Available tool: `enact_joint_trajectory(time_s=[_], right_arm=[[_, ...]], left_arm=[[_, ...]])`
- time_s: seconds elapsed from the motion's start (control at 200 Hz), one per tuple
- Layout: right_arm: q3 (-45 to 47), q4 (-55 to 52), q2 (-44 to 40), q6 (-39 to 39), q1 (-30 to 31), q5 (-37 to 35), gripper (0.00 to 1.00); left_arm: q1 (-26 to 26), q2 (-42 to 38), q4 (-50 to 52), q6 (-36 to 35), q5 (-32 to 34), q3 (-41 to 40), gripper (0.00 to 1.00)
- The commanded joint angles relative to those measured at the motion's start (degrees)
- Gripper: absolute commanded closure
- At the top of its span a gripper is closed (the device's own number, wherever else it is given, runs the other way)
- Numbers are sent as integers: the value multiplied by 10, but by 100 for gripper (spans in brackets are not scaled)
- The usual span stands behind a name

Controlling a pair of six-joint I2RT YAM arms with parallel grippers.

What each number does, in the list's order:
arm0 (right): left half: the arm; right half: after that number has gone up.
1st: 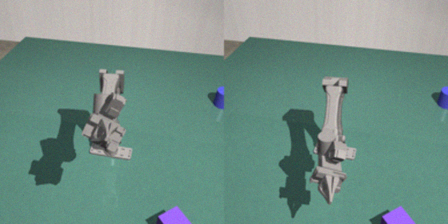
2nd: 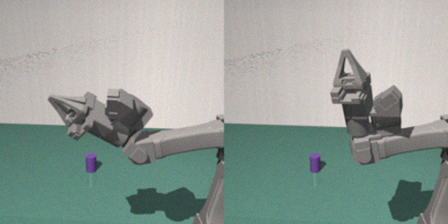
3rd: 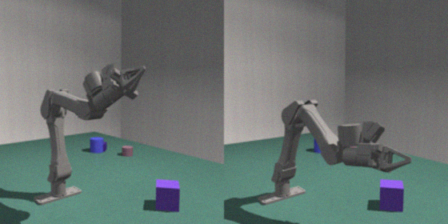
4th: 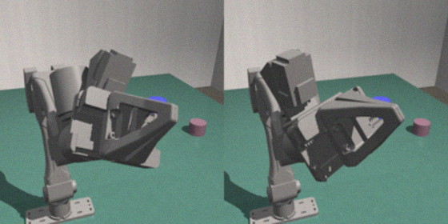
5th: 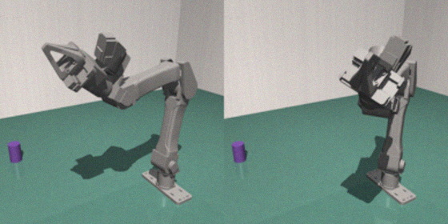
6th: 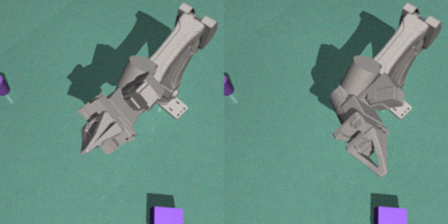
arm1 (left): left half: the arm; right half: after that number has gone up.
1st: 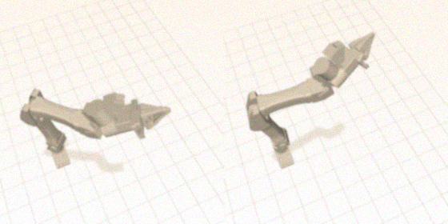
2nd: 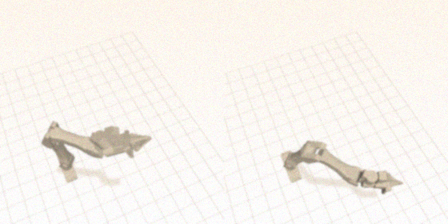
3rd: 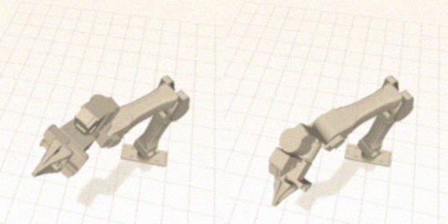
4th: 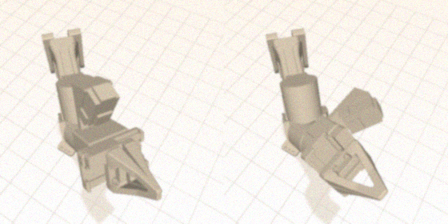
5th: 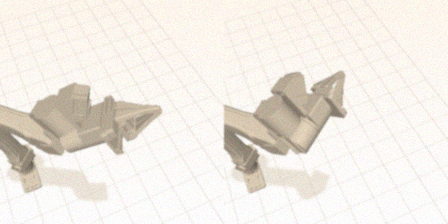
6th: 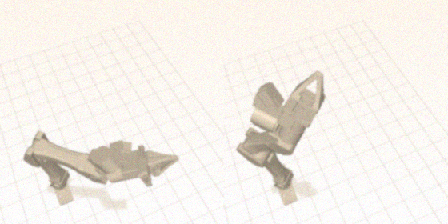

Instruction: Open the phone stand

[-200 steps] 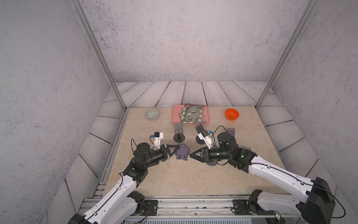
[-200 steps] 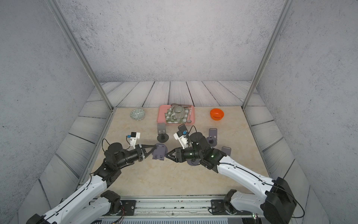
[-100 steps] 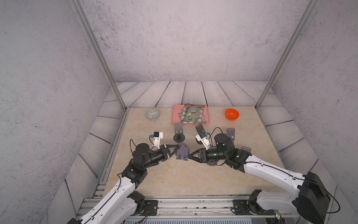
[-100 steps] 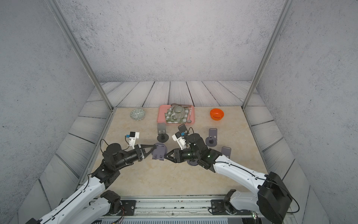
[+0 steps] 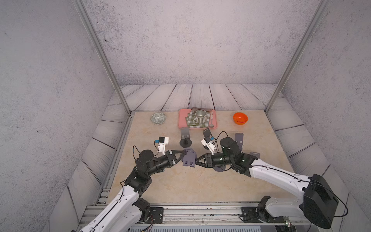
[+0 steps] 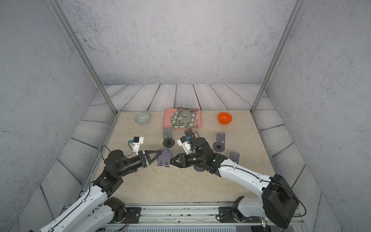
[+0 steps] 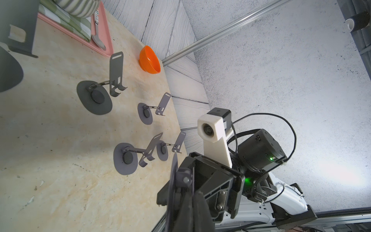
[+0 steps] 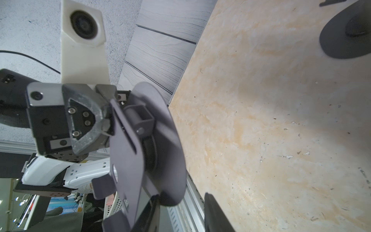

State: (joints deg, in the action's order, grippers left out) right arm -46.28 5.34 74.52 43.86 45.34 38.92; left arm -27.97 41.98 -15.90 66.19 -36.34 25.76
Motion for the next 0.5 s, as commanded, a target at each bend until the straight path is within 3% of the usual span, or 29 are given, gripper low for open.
enact_joint_trajectory(time_s=[0.0,0.365,0.495], right_arm=[[-18,46,15,16,-1,25,61],[-19,137,36,55,-1,56,62],[-13,187,43,80,-1,61,67]], left_arm=[[-12,0,-34,-8,-18,17,100],[-18,17,-58,-14,-17,11,100],[-20,23,-66,-11,-15,5,100]])
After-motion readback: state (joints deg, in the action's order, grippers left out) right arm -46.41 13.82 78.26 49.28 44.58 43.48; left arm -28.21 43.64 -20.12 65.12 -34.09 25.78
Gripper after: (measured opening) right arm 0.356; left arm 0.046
